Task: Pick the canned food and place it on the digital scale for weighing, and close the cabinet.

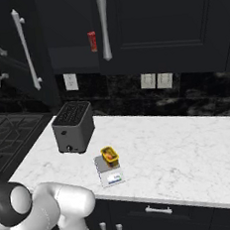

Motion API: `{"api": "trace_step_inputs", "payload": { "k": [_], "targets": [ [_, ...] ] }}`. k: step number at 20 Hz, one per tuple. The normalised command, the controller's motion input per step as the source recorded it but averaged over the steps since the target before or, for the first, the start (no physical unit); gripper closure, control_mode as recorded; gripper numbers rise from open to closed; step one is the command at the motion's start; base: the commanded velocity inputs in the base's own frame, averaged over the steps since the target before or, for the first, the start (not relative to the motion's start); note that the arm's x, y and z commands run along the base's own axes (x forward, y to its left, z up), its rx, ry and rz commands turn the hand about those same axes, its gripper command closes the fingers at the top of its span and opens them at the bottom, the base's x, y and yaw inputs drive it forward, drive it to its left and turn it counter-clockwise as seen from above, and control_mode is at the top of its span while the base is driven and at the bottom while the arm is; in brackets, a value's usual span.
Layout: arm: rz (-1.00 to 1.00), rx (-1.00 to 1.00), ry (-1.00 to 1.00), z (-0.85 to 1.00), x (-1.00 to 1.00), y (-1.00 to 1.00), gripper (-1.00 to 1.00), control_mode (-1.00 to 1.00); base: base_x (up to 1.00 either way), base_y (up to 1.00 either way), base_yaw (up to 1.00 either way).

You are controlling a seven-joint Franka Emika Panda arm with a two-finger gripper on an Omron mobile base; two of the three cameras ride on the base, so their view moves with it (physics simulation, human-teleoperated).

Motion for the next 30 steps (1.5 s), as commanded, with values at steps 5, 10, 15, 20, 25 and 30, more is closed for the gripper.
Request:
{"api": "trace_step_inputs", "payload": {
  "k": [5, 10, 15, 20, 25, 30],
  "targets": [
    [0.19, 0.29, -0.04, 0.0, 1.0, -1.0, -1.0, -1.0, 0.0, 0.0, 0.0],
    [0.28, 0.34, -0.11, 0.0, 1.0, -1.0, -1.0, -1.0, 0.0, 0.0, 0.0],
    [0.19, 0.33, -0.15, 0.0, 1.0, -0.95, -1.0, -1.0, 0.0, 0.0, 0.0],
    [0.05, 0.21, -0.06, 0.0, 1.0, -0.53, -1.0, -1.0, 0.0, 0.0, 0.0],
    [-0.02, 0.15, 0.0, 0.09, 1.0, -0.36, -1.0, -1.0, 0.0, 0.0, 0.0],
    [-0.12, 0.2, -0.02, 0.58, 0.76, -0.79, -1.0, -1.0, 0.0, 0.0, 0.0]
  ]
}}
